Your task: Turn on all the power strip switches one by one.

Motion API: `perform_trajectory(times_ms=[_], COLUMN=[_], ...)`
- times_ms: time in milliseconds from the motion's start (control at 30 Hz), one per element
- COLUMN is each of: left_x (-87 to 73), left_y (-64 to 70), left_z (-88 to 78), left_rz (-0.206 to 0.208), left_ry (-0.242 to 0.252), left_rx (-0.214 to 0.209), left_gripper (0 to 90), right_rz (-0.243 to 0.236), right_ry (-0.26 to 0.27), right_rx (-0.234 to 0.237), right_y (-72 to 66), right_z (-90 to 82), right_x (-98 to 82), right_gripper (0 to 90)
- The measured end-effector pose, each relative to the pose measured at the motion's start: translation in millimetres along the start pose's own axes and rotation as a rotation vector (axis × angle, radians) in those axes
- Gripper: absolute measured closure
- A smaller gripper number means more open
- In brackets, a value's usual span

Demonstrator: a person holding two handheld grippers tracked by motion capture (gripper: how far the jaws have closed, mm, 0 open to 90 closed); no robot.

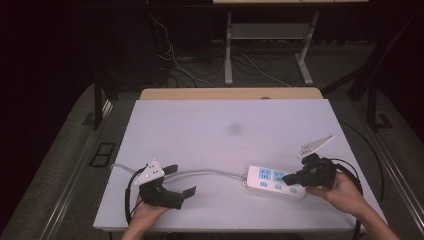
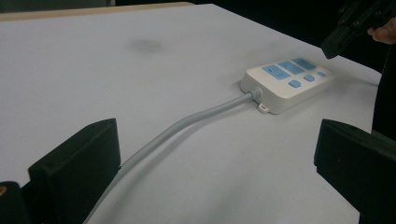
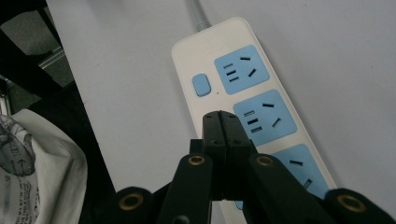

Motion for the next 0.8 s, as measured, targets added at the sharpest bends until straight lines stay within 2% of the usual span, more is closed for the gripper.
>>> perform_trajectory(times_ms=[467,800], left_x=[-0.1,-0.2], left_y=[-0.4,-0.5], left_z=[-0.3,-0.6], left_rz=[0.002,0.003], left_ry=[-0.003,-0.003], left_rx=[0.001,0.001], left_gripper=[0.0,0.0], right_rz=[-0.023,-0.019], right_ry=[-0.017,-0.04], right_rx=[0.007,0.016], right_y=[0.2,1.3], right_z=[15.1,26.3], right_x=[7.3,6.1], right_gripper=[90.0,90.0])
Point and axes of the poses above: each handheld gripper's, and its own axes: z roughly forward along the jaws, x roughly out of its top, y roughly to its right, the point moved 2 cm from there along z, roughly forward along the jaws, and after that the axes turned 11 degrees about -z, right-handed, at the moved point
